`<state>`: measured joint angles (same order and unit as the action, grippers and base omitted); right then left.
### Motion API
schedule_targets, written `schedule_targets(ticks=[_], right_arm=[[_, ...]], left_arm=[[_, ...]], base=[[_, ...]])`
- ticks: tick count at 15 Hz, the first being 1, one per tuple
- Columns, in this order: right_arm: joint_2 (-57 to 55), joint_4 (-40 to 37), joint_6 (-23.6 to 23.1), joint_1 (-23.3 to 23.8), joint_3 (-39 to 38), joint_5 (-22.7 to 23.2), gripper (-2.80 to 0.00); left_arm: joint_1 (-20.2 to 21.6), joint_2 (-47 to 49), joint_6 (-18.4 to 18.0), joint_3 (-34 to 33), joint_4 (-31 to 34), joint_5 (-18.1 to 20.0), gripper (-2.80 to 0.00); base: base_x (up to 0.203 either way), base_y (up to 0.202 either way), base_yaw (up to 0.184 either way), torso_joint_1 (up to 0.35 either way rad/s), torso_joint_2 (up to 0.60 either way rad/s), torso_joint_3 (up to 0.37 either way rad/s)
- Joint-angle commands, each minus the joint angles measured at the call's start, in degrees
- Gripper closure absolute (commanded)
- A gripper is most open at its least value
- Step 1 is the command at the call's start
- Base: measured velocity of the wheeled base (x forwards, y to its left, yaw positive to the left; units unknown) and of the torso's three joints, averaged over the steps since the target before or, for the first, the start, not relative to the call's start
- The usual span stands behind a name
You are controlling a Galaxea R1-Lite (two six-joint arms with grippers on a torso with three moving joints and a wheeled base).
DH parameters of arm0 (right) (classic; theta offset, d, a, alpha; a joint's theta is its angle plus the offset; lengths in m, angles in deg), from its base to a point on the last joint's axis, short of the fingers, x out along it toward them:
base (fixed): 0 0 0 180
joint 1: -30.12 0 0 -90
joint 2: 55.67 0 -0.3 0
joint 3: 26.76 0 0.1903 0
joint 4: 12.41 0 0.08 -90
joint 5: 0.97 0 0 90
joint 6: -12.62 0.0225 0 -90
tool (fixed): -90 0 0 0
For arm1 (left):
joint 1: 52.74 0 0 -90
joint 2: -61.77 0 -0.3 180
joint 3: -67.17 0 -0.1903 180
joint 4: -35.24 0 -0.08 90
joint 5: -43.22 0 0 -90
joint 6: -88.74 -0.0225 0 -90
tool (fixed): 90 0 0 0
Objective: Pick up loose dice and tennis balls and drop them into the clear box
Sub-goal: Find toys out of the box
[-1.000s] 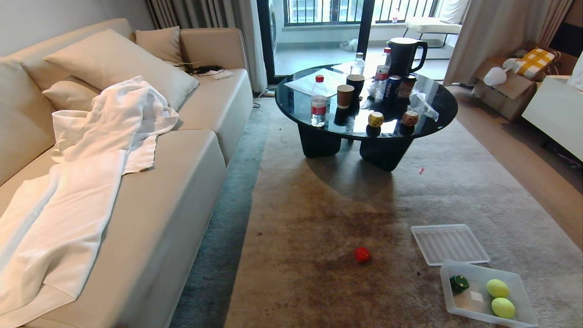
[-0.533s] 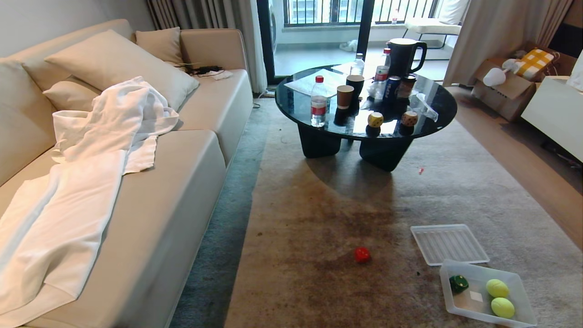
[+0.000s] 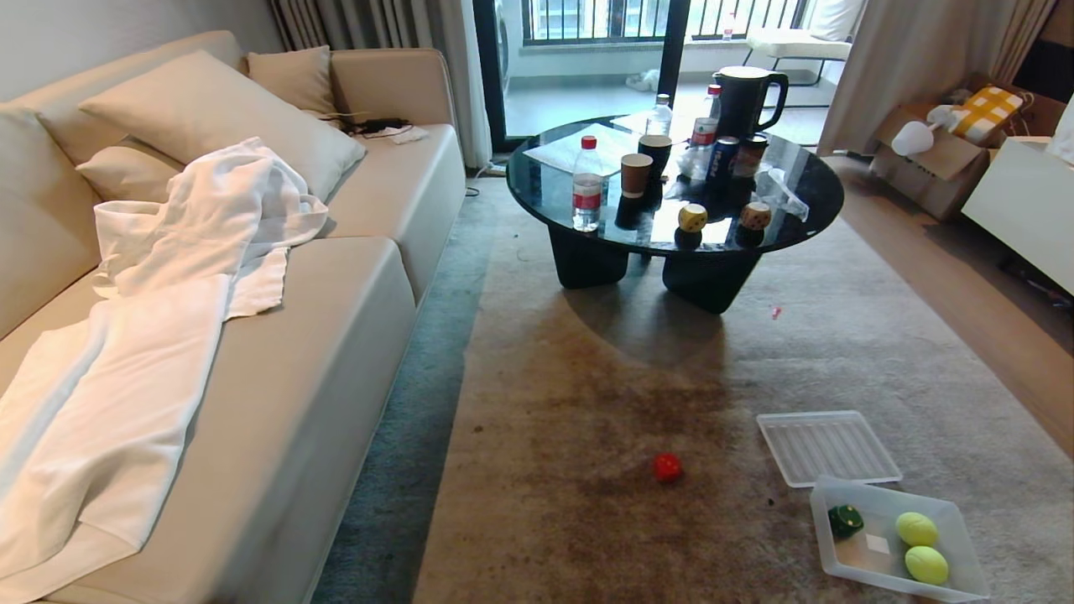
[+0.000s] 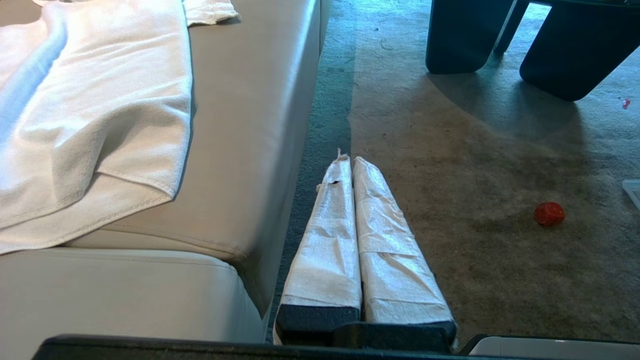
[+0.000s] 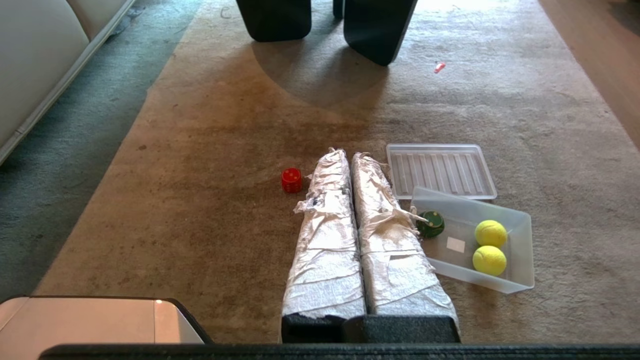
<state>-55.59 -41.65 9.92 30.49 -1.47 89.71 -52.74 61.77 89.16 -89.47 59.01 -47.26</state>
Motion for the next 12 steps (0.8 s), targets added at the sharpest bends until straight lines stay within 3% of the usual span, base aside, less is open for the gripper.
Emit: schedule_targets(ticks=[1,12], right_arm=[[0.0,0.0,0.0,0.0,0.0,0.0,0.00],[0.0,0.0,0.0,0.0,0.0,0.0,0.00]], left_arm=[[0.0,0.0,0.0,-0.1,0.0,0.0,0.00],[0.0,0.0,0.0,-0.1,-0.1,0.0,0.00]], base=[[0.000,0.000,0.000,0.007,0.00,-0.180],[0.000,0.000,0.000,0.002,0.00,-0.197]])
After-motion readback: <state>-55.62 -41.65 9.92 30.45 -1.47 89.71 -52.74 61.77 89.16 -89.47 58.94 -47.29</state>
